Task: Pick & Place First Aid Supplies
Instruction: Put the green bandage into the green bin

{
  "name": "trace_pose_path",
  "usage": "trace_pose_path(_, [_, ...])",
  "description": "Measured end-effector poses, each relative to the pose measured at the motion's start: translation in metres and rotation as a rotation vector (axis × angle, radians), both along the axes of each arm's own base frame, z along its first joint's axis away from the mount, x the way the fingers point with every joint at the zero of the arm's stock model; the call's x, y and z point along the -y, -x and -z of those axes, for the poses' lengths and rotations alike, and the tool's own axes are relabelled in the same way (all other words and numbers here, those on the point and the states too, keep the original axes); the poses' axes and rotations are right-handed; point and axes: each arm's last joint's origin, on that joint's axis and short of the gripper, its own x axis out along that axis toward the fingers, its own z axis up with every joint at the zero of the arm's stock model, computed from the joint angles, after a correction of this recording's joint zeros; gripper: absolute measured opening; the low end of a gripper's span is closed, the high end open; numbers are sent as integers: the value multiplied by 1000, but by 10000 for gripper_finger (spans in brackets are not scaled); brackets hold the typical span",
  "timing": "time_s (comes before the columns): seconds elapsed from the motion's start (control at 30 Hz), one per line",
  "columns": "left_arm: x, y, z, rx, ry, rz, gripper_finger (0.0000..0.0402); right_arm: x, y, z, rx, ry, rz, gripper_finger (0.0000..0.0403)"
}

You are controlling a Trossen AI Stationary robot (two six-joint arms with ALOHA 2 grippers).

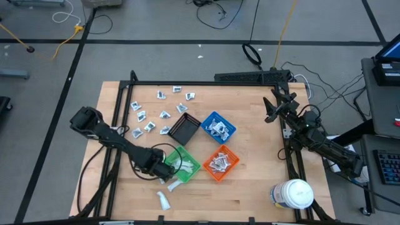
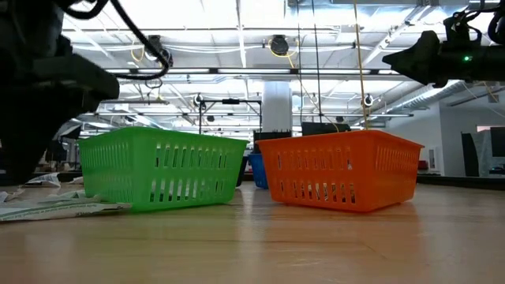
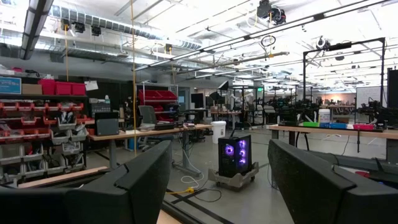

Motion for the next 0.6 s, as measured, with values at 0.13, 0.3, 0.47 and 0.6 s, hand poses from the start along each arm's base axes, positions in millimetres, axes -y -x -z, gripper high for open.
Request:
trace_pose_path(0.13, [-2,4,10,-2,0,-19,228,0,0,0,0,0,0,263])
trace_pose_path(0.3, [-4,8,15,-11,-5,-18,227,0,0,0,0,0,0,263])
trace_pose_path(0.47, [-4,8,18,6,12,0,188,0,0,0,0,0,0,263])
trace_pose_path(0.6, [-3,7,18,16,26,32,126,0,0,0,0,0,0,263])
